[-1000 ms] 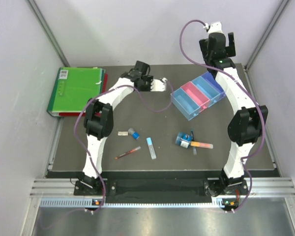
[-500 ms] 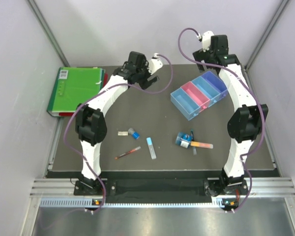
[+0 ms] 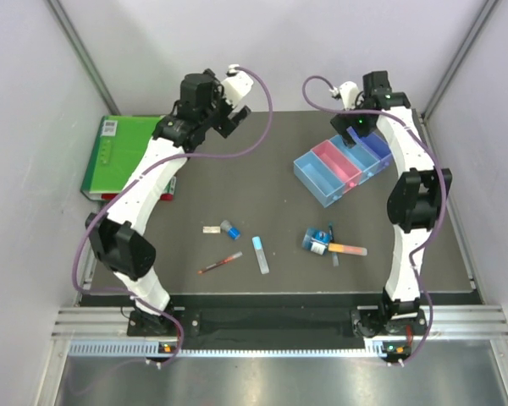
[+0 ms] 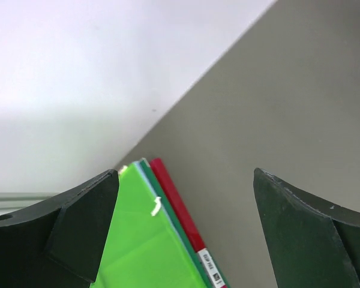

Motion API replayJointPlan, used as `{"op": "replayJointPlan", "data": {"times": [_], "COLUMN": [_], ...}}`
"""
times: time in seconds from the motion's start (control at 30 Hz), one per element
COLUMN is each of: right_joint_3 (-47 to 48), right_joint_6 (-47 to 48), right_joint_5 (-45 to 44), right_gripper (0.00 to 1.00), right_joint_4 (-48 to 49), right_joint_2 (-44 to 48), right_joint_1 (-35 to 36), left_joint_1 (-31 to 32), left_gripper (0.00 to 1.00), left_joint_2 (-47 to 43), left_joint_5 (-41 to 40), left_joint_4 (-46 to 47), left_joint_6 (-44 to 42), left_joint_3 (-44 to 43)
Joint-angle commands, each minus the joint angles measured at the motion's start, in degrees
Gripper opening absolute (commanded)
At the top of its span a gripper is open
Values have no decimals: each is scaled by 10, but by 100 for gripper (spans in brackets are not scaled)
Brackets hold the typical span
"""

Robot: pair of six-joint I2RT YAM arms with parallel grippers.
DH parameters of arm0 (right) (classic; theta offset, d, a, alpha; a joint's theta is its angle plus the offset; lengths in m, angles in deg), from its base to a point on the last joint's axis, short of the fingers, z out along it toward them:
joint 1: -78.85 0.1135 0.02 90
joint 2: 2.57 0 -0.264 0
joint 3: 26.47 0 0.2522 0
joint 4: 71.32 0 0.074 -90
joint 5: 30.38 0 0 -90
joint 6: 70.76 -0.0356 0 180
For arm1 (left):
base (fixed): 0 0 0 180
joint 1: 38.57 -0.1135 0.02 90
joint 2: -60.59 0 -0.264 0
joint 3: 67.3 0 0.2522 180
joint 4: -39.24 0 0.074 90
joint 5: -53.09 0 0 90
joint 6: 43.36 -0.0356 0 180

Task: Sort the stationery into containers
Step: Move the storage box to the center of the board.

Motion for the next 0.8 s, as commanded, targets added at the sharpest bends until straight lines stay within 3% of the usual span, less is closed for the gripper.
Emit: {"op": "replayJointPlan", "data": {"times": [0.0,0.47,0.77], "right_joint_3": [33,4,-8], "right_joint_6": [65,64,57], "right_joint_5": [29,38,37], "right_gripper": [100,95,83], "right_joint_4": [-64,-57,-54], "right_joint_2": [-17,-49,-79], "right_joint_1": [7,16,24], "left_joint_1": [2,2,2], "left_gripper": [99,99,99], "left_joint_2": [-57,-81,-83], "left_joint_5": [-24,-52,-53], "left_joint_4": [34,43,45], "left_joint_6": [-3,-14,-14], "left_joint_3": [15,32,29]}}
